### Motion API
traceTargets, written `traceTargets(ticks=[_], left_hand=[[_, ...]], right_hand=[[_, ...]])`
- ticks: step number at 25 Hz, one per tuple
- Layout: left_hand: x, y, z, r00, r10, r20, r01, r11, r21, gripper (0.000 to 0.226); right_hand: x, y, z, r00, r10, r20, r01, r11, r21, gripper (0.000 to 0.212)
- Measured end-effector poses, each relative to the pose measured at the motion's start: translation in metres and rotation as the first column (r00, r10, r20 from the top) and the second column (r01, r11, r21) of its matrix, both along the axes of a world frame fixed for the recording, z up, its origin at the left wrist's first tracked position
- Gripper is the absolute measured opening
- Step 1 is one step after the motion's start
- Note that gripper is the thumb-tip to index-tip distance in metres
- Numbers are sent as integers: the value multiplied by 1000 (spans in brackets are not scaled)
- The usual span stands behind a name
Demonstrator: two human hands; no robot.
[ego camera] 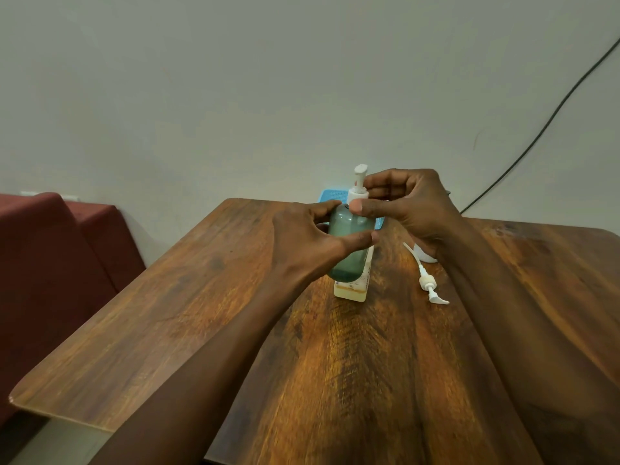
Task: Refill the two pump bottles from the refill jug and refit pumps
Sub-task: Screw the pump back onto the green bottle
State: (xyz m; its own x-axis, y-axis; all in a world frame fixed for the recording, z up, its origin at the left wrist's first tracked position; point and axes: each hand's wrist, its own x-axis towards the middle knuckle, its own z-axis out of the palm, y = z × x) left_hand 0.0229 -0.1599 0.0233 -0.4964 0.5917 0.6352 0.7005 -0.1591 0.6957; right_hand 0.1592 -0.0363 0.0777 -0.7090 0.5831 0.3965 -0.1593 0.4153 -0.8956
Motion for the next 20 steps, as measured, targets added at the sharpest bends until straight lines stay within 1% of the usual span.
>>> traceTargets(ticks=[1, 3, 5, 6, 8, 9, 10, 11, 13, 15, 16, 17, 18, 20], left_hand=[[1, 0, 0, 1000, 2, 6, -2, 1000, 1, 77], [2, 1, 1, 1000, -3, 28, 2, 1000, 17, 69], [0, 1, 2, 999, -6, 33, 5, 1000, 19, 72], [0, 1, 3, 999, -3, 37, 3, 1000, 10, 75], [0, 1, 2, 998, -6, 57, 6, 1000, -1, 72], [0, 1, 2, 998, -11, 61, 11, 1000, -1, 69], [0, 2, 2, 998, -15, 60, 16, 1000, -1, 69], [0, 2, 3, 998, -18, 58, 18, 1000, -1, 71], [0, 3, 2, 999, -3, 52, 3, 1000, 3, 76], [-1, 3, 1, 999, 12, 50, -13, 1000, 11, 72], [-2, 3, 0, 999, 12, 45, -13, 1000, 15, 69], [-2, 3, -1, 999, 11, 37, -12, 1000, 19, 68], [-2, 3, -1, 999, 9, 38, -10, 1000, 23, 69], [-4, 2, 1, 997, -6, 71, 4, 1000, 17, 73]], right_hand=[[-1, -2, 1, 999, -42, 10, 42, 999, -8, 34], [-3, -3, -1, 997, -70, 15, 69, 997, 43, 31], [-6, -4, 0, 999, -52, 1, 52, 996, 79, 30], [-6, -1, 1, 1000, 3, 4, -3, 999, 43, 33], [-4, 1, 3, 983, 185, 22, -183, 982, -54, 35], [-3, 2, 3, 973, 229, 33, -227, 973, -50, 34], [-4, 2, 2, 976, 213, 35, -213, 977, -11, 32], [-6, 1, 0, 989, 150, 19, -151, 988, 36, 30], [-9, -4, -1, 999, -30, -38, 33, 994, 99, 31], [-11, -7, -2, 982, -178, -68, 186, 974, 129, 46], [-13, -6, -3, 973, -219, -65, 227, 963, 145, 52], [-13, -5, -4, 975, -219, -45, 223, 961, 163, 53], [-14, -3, -5, 987, -162, -9, 161, 974, 162, 53], [-14, -1, -5, 996, 70, 50, -73, 995, 66, 45]])
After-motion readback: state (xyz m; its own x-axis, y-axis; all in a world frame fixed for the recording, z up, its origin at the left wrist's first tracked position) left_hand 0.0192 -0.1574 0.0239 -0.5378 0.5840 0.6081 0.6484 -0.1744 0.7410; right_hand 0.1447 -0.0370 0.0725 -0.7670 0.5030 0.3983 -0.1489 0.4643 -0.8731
